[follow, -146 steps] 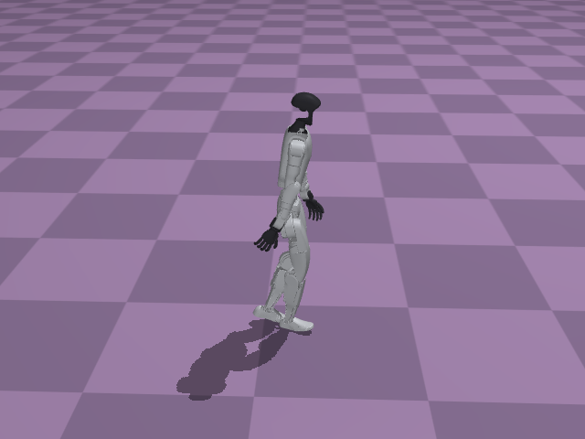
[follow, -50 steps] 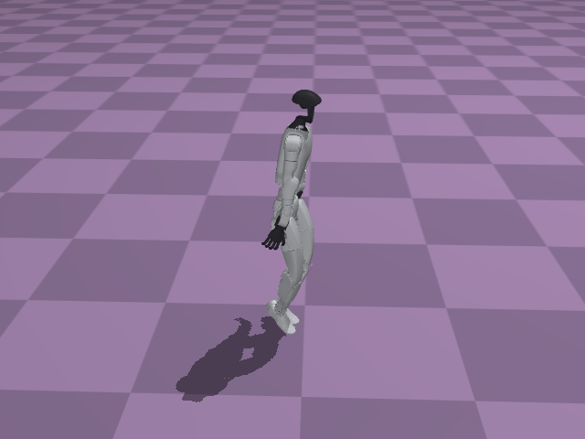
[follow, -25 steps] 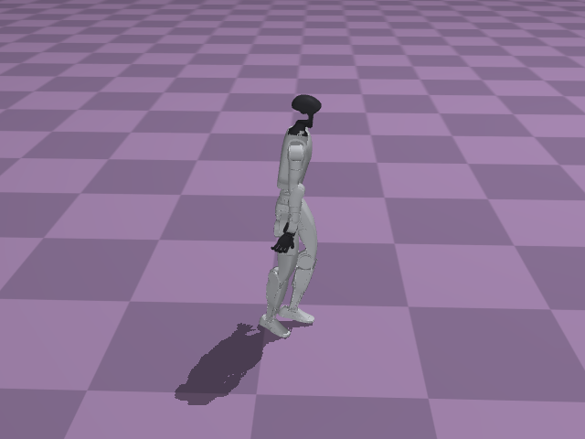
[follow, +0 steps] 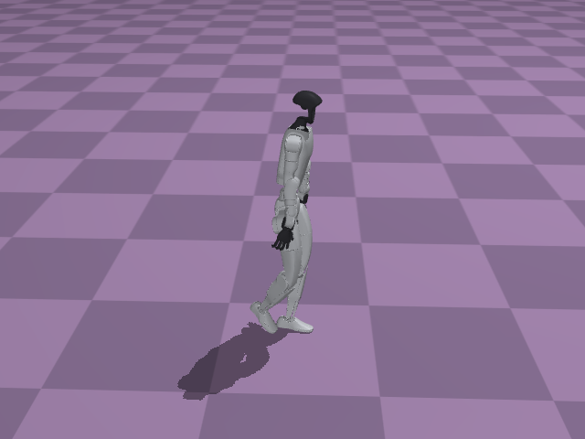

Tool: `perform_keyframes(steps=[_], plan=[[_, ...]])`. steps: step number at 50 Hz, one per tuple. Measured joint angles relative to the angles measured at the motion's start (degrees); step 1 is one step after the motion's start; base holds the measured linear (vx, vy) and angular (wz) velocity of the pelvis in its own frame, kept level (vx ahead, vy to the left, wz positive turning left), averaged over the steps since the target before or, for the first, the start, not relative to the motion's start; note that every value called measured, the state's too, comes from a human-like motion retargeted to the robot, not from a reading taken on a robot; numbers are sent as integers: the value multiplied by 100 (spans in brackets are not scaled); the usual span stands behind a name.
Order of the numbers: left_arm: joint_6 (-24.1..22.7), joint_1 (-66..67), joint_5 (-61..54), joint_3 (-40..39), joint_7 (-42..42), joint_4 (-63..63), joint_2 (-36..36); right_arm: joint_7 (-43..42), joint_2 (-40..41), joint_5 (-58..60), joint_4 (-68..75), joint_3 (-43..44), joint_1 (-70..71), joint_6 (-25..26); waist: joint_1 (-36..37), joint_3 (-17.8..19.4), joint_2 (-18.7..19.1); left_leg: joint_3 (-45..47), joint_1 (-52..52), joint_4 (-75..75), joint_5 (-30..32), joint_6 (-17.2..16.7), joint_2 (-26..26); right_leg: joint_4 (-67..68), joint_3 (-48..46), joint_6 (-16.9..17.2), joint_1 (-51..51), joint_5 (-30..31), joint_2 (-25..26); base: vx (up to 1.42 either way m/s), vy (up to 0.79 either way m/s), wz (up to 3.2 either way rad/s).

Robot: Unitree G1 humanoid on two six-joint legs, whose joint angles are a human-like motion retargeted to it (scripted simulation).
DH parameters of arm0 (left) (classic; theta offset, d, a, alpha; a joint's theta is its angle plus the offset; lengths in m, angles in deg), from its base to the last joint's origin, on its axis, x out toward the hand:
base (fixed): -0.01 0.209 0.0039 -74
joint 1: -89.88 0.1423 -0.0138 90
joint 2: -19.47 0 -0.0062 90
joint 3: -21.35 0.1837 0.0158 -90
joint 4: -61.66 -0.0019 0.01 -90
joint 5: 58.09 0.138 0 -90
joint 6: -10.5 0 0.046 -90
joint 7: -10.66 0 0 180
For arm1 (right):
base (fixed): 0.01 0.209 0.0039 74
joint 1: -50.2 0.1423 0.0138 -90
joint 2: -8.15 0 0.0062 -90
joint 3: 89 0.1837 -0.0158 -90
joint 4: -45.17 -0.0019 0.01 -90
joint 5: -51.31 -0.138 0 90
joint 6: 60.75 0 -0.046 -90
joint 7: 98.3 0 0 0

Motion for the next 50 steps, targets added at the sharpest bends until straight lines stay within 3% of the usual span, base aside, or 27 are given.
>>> perform_keyframes(steps=[8,11,13,15,18,21,25,28,30,31,35,40,45,50], plan=[[-314,-636,-217,252,-198,1011,-229,362,-483,502,793,436,-264,356,-284,13,-478,133,795,-817,-112,-385,-400,-2323,586,-163,-791,-660,369,37,-3,19],[-473,-688,-304,431,-214,1364,-329,438,-667,397,1060,633,-303,501,-320,23,-485,192,1062,-972,-192,-479,-359,-2609,469,-487,-739,-958,463,44,-6,22],[-560,-659,-329,531,-244,1498,-342,406,-748,190,1218,749,-354,594,-361,-17,-492,159,1151,-931,-258,-331,-382,-2679,108,-552,-568,-1176,411,43,-4,40],[-621,-578,-285,545,-269,1556,-287,318,-788,-61,1329,836,-402,661,-341,-17,-581,187,1228,-778,-352,-27,-498,-2654,570,-450,-515,-1308,381,43,-1,45],[-585,-367,-212,406,-364,1457,-68,254,-772,-279,1377,847,-434,619,-304,-35,-775,484,1044,2,-520,529,-681,-2902,181,-298,-159,-1428,-73,44,2,41],[-570,-132,-206,137,-459,1243,140,439,-703,-206,1285,665,-350,552,-178,-13,-943,731,382,1451,-411,470,-837,-3150,430,-243,41,-1471,-255,34,5,17],[-488,79,-228,-300,-495,640,264,426,-518,10,1094,339,-16,561,-56,-15,-1051,727,-744,3192,-1323,860,-931,-3389,415,-164,248,-1486,-432,32,3,16],[-303,212,-144,-527,-213,108,233,252,-314,35,690,71,186,492,70,46,-973,687,-1276,3252,-1874,944,-996,-3579,325,-157,453,-1469,-370,29,3,-3],[-187,332,2,-495,175,-146,146,303,-217,41,325,-134,252,302,135,79,-881,412,-1438,2932,-1768,783,-1218,-3713,215,-118,644,-1463,-324,38,7,-1],[-157,414,128,-422,366,-217,109,381,-173,95,135,-211,261,176,196,82,-871,275,-1459,2799,-1624,869,-1328,-3765,195,-77,750,-1438,-345,35,-5,-26],[-134,666,730,-197,838,-355,-137,717,50,436,-397,-370,477,-210,610,0,-821,500,-1247,3142,-2542,945,-718,-3788,355,-175,992,-1439,-31,41,-30,-78],[-189,1078,867,-285,593,-427,-127,546,291,732,-453,-490,865,52,318,-245,-518,250,-348,1996,-3217,945,-663,-2895,520,81,890,-1119,137,46,4,-37],[52,669,573,-106,753,-492,-216,-30,342,523,-1046,-705,803,-108,-55,-181,-46,-27,151,1276,-3145,945,-140,-514,206,392,9,7,130,20,15,7],[-201,95,292,344,410,75,-377,-1167,167,550,-1103,-445,601,-120,-262,-239,46,-146,316,716,-3087,945,55,1339,-5,79,-1188,-1249,-16,17,-4,6]])
